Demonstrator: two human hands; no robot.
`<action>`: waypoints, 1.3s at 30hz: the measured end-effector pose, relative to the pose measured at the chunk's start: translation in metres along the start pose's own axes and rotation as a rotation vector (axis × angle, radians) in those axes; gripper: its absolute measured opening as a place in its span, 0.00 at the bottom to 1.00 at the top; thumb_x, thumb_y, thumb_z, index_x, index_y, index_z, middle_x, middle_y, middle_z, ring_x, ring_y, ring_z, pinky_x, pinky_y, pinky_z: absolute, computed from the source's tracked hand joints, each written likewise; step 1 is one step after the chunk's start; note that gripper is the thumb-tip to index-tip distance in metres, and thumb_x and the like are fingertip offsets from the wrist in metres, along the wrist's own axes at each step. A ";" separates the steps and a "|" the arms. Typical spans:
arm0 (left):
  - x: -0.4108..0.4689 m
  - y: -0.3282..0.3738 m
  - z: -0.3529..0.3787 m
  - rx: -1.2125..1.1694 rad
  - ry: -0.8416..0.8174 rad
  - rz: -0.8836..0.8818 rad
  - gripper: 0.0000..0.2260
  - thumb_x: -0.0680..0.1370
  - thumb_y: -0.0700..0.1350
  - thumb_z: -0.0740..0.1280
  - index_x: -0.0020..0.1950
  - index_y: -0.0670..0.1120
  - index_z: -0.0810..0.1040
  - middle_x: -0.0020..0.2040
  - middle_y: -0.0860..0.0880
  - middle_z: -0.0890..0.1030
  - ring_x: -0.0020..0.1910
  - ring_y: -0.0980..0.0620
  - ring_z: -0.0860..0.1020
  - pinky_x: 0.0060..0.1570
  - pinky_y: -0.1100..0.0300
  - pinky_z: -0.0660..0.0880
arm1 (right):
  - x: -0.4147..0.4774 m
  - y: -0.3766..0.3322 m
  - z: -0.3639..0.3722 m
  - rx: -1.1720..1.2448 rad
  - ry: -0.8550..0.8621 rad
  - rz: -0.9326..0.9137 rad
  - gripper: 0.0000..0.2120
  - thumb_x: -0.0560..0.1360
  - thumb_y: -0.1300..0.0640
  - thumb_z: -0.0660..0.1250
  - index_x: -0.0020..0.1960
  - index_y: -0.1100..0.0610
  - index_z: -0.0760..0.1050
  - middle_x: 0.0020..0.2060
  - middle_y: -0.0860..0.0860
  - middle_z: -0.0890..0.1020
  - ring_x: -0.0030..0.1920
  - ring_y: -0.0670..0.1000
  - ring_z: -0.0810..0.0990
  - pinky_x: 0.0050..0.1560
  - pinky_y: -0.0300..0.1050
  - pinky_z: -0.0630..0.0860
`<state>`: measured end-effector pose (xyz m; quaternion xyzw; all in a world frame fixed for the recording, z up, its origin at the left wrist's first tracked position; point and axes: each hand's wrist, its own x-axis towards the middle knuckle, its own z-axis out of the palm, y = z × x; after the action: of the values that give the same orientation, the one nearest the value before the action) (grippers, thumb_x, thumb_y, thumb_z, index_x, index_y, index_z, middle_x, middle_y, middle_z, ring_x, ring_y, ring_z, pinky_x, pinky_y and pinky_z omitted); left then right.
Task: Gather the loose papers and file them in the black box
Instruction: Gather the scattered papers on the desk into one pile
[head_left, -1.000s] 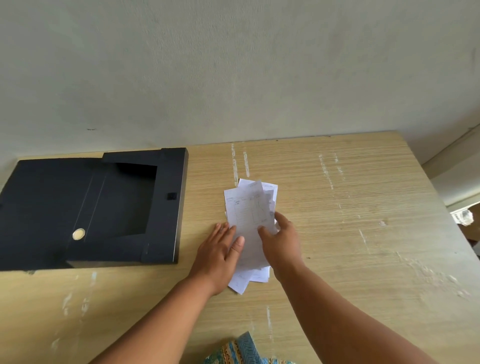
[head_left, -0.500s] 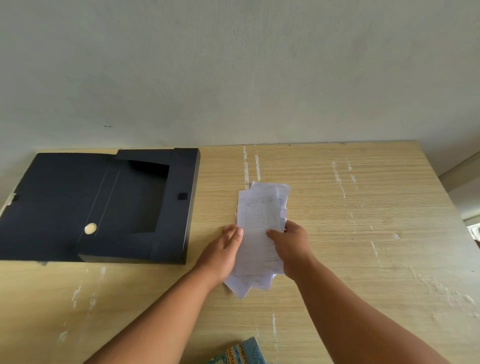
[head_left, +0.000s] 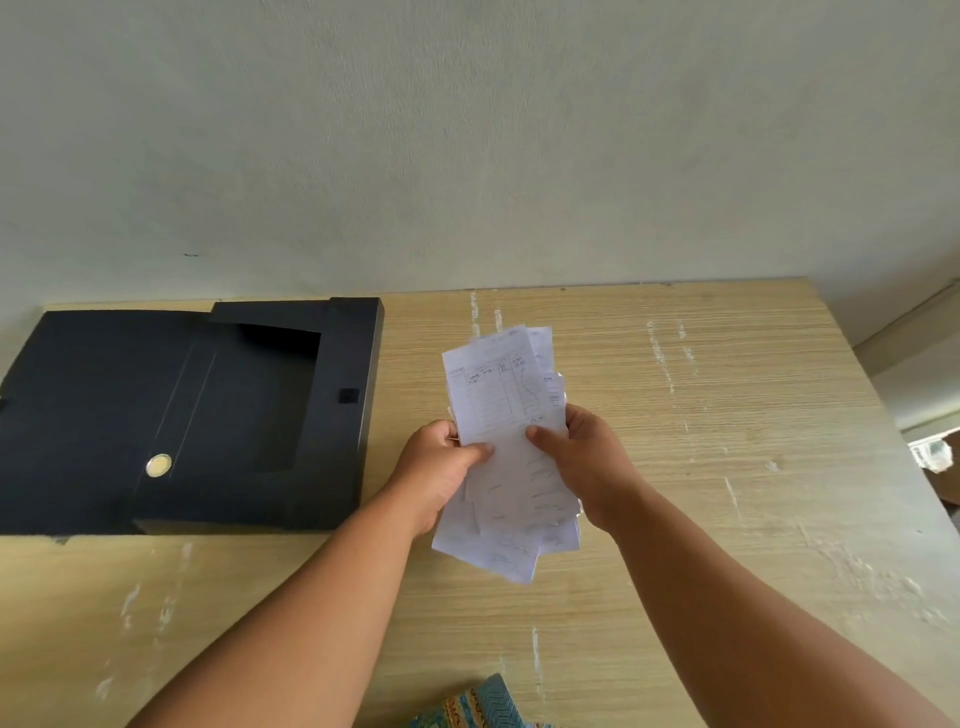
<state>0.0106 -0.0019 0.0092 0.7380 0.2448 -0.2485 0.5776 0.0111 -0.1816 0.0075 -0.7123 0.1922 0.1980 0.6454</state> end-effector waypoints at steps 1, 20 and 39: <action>0.000 -0.002 0.000 -0.002 0.016 -0.009 0.06 0.79 0.41 0.74 0.55 0.46 0.82 0.50 0.48 0.88 0.48 0.49 0.86 0.41 0.56 0.78 | 0.000 0.000 0.002 -0.058 0.012 -0.006 0.07 0.79 0.56 0.69 0.55 0.53 0.84 0.48 0.51 0.89 0.49 0.54 0.88 0.54 0.59 0.84; -0.023 -0.034 0.006 -0.031 0.142 -0.153 0.23 0.72 0.54 0.60 0.54 0.37 0.79 0.41 0.45 0.80 0.40 0.47 0.76 0.42 0.52 0.70 | -0.029 0.029 0.042 -0.639 0.112 0.054 0.22 0.78 0.53 0.63 0.71 0.54 0.70 0.66 0.56 0.74 0.63 0.58 0.73 0.61 0.49 0.72; -0.030 -0.019 0.005 -0.382 0.095 -0.257 0.33 0.82 0.70 0.45 0.61 0.50 0.81 0.54 0.44 0.87 0.53 0.44 0.85 0.56 0.47 0.80 | -0.029 0.032 0.056 -0.846 0.154 -0.047 0.28 0.77 0.45 0.66 0.71 0.57 0.66 0.70 0.55 0.69 0.72 0.57 0.65 0.67 0.53 0.69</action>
<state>-0.0248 -0.0052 0.0138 0.5891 0.4062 -0.2341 0.6582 -0.0322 -0.1284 -0.0094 -0.9310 0.1255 0.1910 0.2847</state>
